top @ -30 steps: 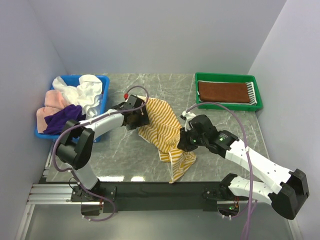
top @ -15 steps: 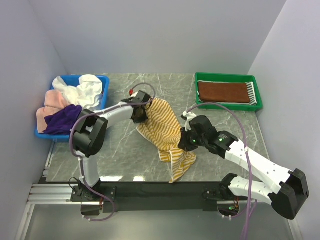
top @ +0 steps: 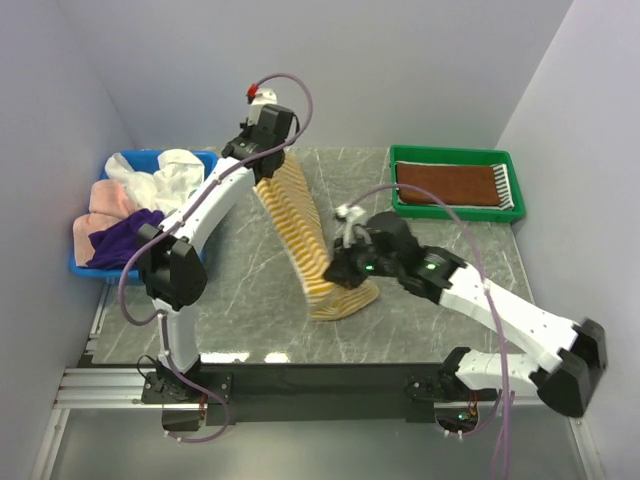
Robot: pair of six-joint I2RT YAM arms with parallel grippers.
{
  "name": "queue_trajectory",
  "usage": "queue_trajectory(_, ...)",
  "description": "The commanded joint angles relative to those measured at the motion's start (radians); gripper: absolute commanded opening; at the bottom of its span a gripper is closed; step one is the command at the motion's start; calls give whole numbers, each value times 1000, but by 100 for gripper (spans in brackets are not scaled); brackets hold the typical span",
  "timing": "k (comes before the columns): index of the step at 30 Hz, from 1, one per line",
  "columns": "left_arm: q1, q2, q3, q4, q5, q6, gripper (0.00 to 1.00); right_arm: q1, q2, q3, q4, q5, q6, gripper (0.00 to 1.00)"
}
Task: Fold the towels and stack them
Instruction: Flatten out the crumpled towel
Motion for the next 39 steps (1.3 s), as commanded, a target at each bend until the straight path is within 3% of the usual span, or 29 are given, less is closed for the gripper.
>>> queue_trajectory(1, 133, -22, -73, 24, -30, -14, 9, 152, 155, 79, -46, -166, -19, 23)
queue_trajectory(3, 164, -53, -143, 44, 48, -29, 19, 226, 226, 147, -47, -189, -27, 31)
queue_trajectory(4, 168, -62, -165, 61, 56, -28, 22, 234, 266, 161, -41, -185, -23, 40)
queue_trajectory(6, 171, -89, -211, 84, 50, -33, 36, 243, 280, 177, -41, -166, -27, 46)
queue_trajectory(7, 174, -102, -222, 89, 52, -42, 54, 245, 279, 181, -64, -139, -38, 51)
queue_trajectory(10, 182, -165, -251, 113, 116, -60, 87, 223, 232, 173, -110, 50, -43, 59)
queue_trajectory(12, 182, -211, -250, 95, 153, -82, 94, 179, 184, 123, -103, 137, -20, 61)
queue_trajectory(17, 165, -336, -299, 33, 355, -186, 95, -68, 122, -67, -21, 142, 82, 58)
queue_trajectory(21, 92, -453, -530, 73, 448, -237, 91, -119, 176, -120, 16, 145, 112, 55)
queue_trajectory(30, 53, -565, -949, 141, 541, -350, 90, -122, 389, -103, 134, 159, 171, 48)
queue_trajectory(37, 53, -522, -1098, 193, 483, -444, 89, -121, 507, -54, 154, 136, 165, 39)
queue_trajectory(39, 53, -499, -1109, 196, 472, -465, 88, -121, 518, -46, 148, 147, 157, 31)
